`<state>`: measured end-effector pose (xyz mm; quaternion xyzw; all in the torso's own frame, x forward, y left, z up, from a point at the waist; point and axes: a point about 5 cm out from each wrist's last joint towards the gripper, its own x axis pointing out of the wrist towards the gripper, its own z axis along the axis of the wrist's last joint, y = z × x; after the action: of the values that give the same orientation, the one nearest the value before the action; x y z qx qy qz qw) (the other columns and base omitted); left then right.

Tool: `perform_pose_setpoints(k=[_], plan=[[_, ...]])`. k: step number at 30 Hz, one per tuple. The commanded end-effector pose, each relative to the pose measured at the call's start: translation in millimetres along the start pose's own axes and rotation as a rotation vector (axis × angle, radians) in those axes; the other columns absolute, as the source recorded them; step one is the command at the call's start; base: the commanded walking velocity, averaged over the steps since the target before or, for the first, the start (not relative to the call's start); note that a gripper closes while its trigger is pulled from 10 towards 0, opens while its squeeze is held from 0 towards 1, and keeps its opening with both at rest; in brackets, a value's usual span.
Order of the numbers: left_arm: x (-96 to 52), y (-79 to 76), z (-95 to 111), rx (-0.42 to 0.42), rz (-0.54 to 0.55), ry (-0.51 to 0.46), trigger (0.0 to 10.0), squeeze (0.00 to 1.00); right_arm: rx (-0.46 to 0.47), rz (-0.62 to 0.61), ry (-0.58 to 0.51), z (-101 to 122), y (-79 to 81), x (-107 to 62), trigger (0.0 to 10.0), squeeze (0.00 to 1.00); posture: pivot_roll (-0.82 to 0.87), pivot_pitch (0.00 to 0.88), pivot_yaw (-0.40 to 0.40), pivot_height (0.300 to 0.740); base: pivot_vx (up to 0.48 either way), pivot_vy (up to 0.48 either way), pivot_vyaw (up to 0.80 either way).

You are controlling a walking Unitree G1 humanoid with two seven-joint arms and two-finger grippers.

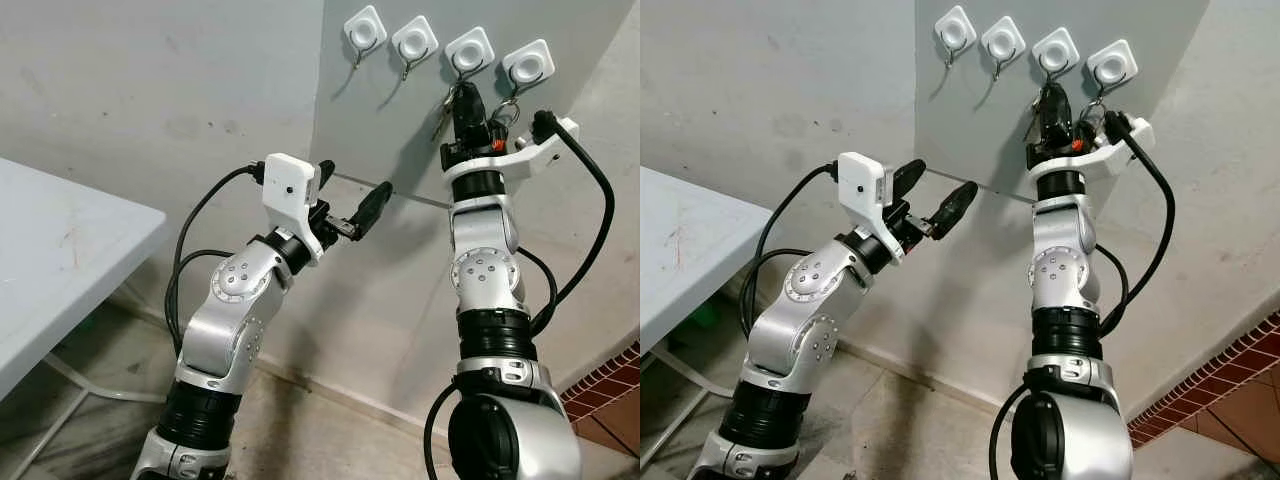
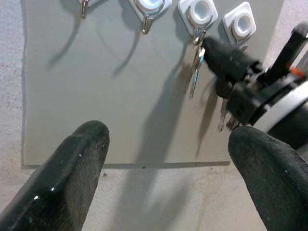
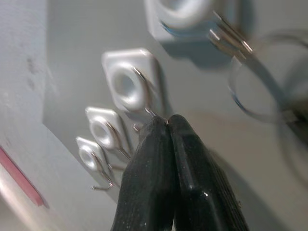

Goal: Hang keys on a hook

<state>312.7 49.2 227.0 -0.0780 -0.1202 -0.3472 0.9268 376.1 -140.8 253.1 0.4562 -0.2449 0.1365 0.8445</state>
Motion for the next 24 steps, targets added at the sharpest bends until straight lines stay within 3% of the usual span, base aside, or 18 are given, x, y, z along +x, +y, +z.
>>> perform_pose_setpoints(k=[1, 12, 13, 24], plan=[[-0.6, -2.9, 2.2, -0.006, -0.01, -0.005, 10.0, 0.0, 0.014, 0.008, -0.013, 3.7, 0.4, -0.3, 10.0, 0.0, 0.03, 0.068, -0.066, 0.714, 0.0, 0.0, 0.0], [-0.8, -3.2, 2.4, -0.009, -0.008, -0.004, 10.0, 0.0, 0.049, -0.001, -0.024, 4.7, -1.7, -2.6, 10.0, 0.0, 0.03, 0.071, -0.065, 0.714, 0.0, 0.0, 0.0], [-0.7, -3.2, 2.5, -0.008, -0.007, -0.005, 10.0, 0.0, 0.061, 0.005, -0.027, 4.6, -1.4, -2.8, 10.0, 1.0, 0.03, 0.07, -0.066, 0.714, 0.0, 0.0, 0.0], [-0.4, -3.0, 2.1, -0.008, -0.003, -0.004, 10.0, 0.0, 0.055, 0.011, -0.027, 4.4, -1.3, -4.2, 10.0, 1.0, 0.03, 0.072, -0.067, 0.714, 0.0, 0.0, 0.0]])
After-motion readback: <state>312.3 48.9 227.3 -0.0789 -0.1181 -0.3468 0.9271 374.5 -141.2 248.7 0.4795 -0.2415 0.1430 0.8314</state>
